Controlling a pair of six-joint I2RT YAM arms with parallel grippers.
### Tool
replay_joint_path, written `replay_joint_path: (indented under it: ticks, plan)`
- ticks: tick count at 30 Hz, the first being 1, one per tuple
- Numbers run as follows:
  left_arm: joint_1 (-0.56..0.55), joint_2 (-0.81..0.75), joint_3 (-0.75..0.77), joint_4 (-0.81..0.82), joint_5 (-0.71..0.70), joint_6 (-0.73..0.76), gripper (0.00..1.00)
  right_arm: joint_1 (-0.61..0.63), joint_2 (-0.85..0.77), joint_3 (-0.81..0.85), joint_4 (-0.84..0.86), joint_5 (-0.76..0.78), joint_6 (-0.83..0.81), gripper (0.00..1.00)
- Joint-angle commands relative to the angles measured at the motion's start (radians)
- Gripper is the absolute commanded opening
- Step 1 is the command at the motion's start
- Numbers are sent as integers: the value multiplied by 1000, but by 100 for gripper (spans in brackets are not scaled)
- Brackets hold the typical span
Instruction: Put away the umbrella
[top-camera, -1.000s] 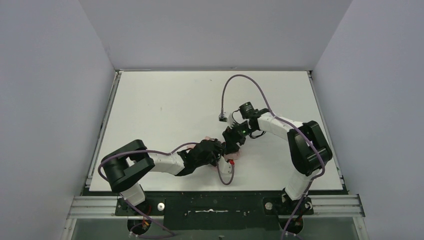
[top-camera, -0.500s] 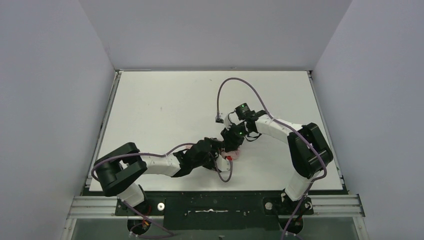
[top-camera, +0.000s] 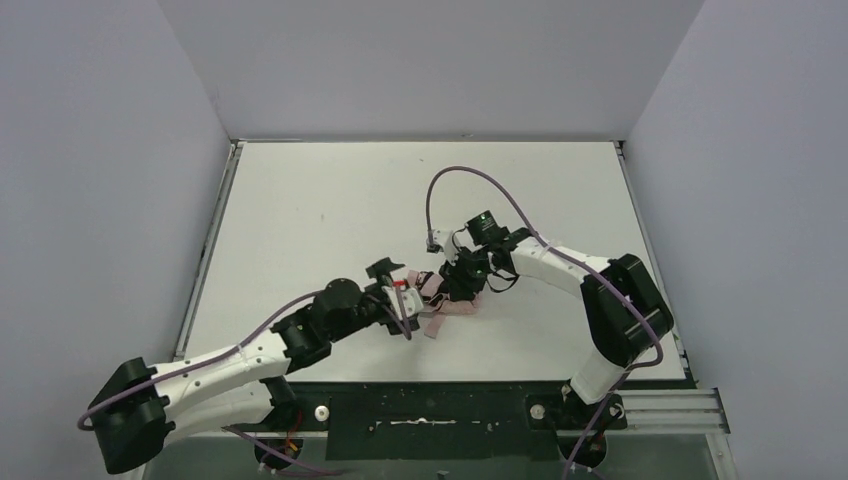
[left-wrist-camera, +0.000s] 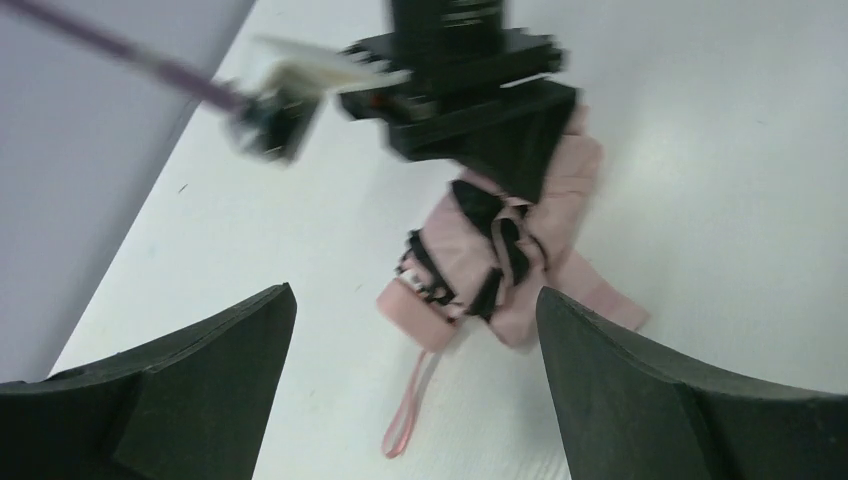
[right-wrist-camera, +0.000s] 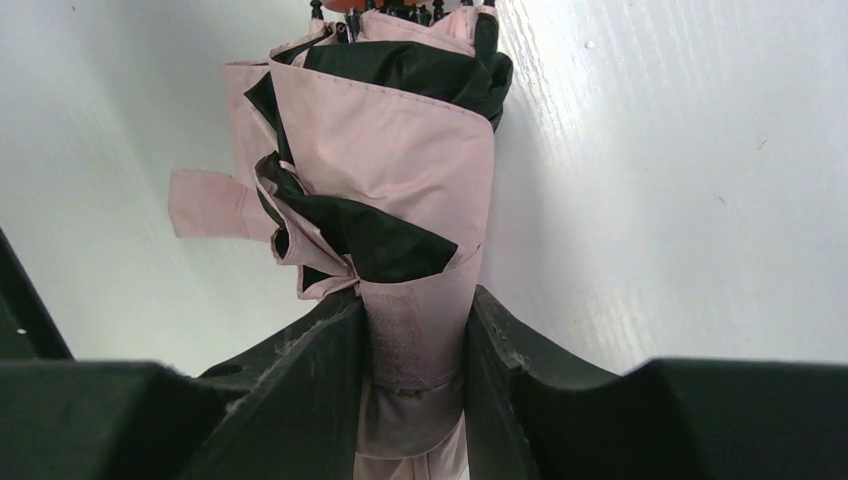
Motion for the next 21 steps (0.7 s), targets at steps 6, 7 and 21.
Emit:
replay_joint_path:
  ticks: [6,7,21]
  plan:
    - [400,-127,36,-30,-66,-489,88,44,-35,-94,41,179,-226,13]
    - [448,-102,56,-39,-25,-536,88,48,-38,-98,42,177,-237,13]
    - [646,545,445,-10,879,-555,90,119,-51,-131,60,201,-315,13]
